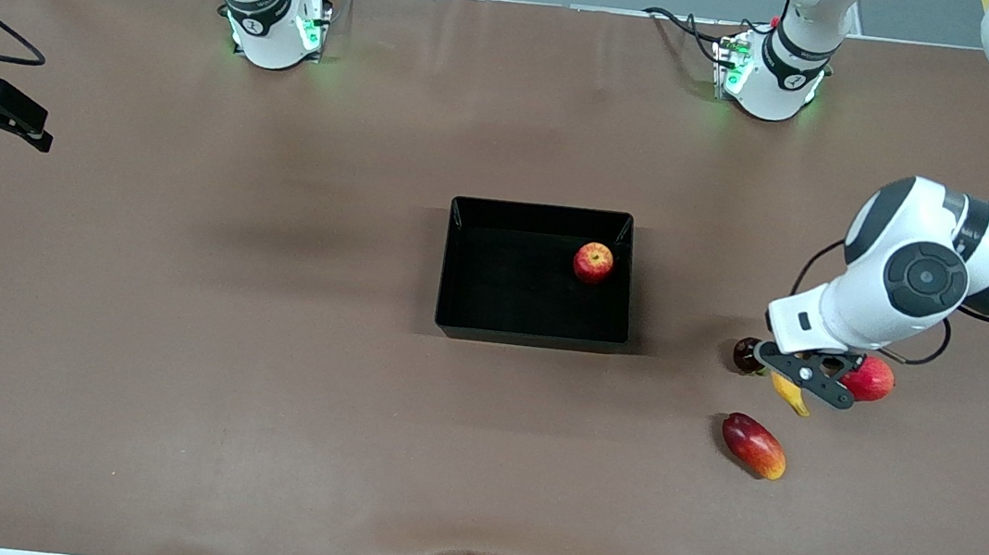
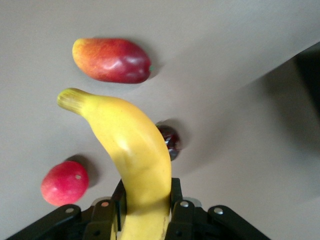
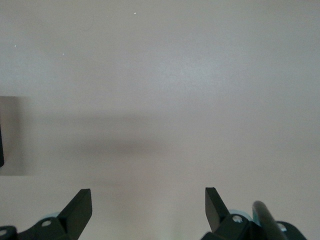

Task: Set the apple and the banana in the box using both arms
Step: 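Close the left gripper on the banana's middle, then lift the banana with the left gripper and carry it over the box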

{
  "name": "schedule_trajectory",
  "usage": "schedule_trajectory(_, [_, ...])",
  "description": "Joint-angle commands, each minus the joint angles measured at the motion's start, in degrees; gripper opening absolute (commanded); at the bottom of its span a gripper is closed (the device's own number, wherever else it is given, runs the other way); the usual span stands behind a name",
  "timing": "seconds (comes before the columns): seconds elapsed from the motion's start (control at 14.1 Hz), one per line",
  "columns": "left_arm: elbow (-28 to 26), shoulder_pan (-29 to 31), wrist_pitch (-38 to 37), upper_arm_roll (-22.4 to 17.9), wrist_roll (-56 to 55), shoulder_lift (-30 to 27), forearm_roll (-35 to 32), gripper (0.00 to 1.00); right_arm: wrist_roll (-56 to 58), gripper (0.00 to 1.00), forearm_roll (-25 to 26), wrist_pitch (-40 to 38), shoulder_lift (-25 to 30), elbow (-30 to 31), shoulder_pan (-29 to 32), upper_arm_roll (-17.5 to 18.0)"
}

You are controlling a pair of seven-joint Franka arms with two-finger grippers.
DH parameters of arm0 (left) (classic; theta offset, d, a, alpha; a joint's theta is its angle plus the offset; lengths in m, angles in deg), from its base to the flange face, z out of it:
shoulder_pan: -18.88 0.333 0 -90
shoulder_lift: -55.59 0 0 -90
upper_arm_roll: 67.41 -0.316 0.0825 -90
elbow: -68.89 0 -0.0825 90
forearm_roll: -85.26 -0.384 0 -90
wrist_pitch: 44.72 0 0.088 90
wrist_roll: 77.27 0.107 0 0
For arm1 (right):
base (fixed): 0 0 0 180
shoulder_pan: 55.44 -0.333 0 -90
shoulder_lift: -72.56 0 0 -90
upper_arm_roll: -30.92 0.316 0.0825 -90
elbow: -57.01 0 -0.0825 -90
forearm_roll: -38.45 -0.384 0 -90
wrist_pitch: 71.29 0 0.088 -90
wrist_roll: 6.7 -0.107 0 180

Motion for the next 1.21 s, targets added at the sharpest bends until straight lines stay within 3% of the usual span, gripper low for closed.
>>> schedule_trajectory(0.0, [2.5,-0.9,-3.3,3.7,-8.0,0.2,1.0,0.00,0.9,1.00,-0.6,0.1,1.3,1.2,0.4,0.0])
schedule_trajectory(0.43, [5.0,-7.9,-3.3,4.2,-22.5,1.8,1.9,0.00,0.9,1.00,-0.6,0.2,1.2,1.0,0.4,0.0])
schedule_trajectory(1.14, [13.0,-20.9,-2.6,3.7,-38.9,12.2,1.1,0.00,0.9,1.00,-0.6,0.1,1.2,1.0,0.5,0.0])
